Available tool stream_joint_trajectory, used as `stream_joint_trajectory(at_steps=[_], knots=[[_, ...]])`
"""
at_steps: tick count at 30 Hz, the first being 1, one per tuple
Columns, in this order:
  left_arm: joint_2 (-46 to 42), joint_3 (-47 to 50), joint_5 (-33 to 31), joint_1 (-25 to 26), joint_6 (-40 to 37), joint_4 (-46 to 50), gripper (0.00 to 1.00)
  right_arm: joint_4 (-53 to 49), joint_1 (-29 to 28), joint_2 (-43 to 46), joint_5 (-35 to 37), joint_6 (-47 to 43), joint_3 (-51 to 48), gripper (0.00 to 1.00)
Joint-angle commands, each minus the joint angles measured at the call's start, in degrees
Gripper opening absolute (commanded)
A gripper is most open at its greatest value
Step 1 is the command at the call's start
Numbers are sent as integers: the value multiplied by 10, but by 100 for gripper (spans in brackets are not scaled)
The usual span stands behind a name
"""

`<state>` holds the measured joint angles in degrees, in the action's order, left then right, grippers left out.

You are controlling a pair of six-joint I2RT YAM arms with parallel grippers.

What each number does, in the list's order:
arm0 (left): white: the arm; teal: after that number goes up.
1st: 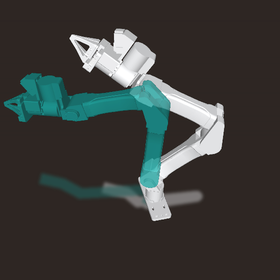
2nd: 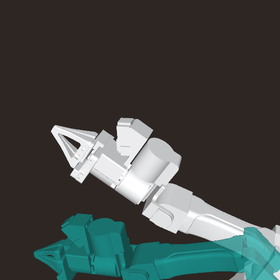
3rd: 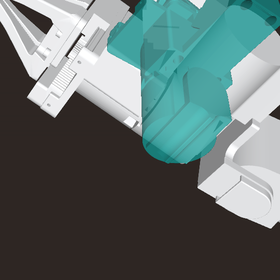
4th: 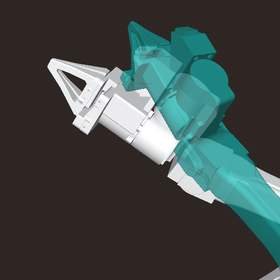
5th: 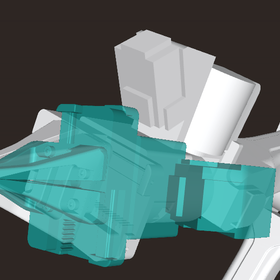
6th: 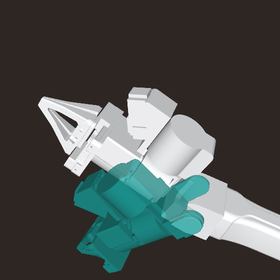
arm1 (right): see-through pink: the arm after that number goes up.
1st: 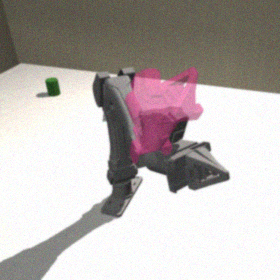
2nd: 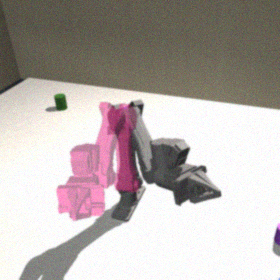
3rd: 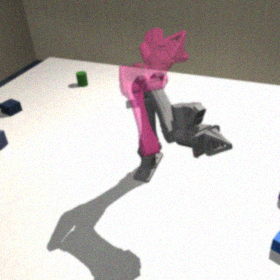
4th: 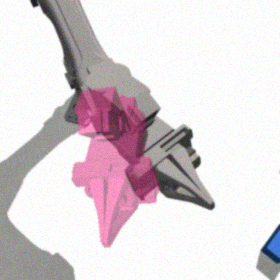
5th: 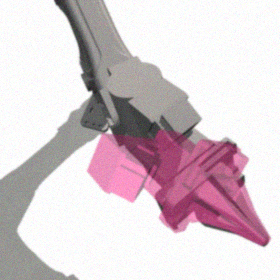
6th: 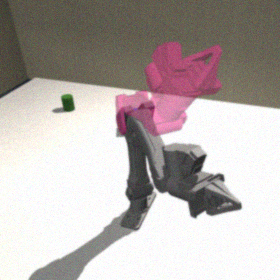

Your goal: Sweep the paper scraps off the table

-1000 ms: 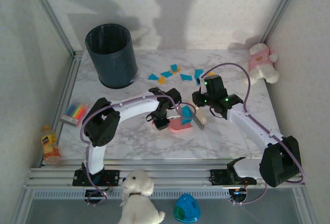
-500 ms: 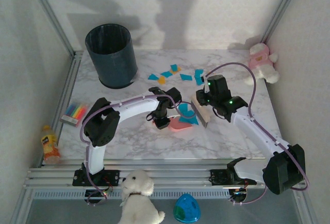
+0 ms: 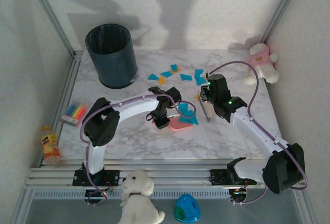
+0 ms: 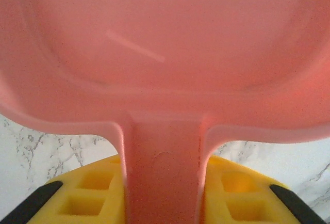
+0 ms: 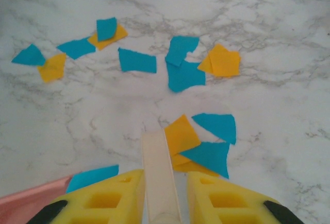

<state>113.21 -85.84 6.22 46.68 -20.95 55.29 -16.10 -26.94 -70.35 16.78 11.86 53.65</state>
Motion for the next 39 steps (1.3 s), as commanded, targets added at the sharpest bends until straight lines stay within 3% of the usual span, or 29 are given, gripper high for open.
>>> stream_joint_trajectory(at_steps=[1,6,15,28,39], knots=[[5,-11,-9,-3,3,15,0,59,-5,-8,11,16,-16,0],[3,-11,-9,-4,4,15,0,112,-5,-7,-21,12,-56,0],[4,-11,-11,-4,5,15,0,108,-10,-17,-34,9,-70,0],[3,-11,-11,-3,4,15,0,101,-62,-71,-43,35,-36,0],[4,-14,-14,-3,4,14,0,82,-71,-56,-82,46,-21,0]])
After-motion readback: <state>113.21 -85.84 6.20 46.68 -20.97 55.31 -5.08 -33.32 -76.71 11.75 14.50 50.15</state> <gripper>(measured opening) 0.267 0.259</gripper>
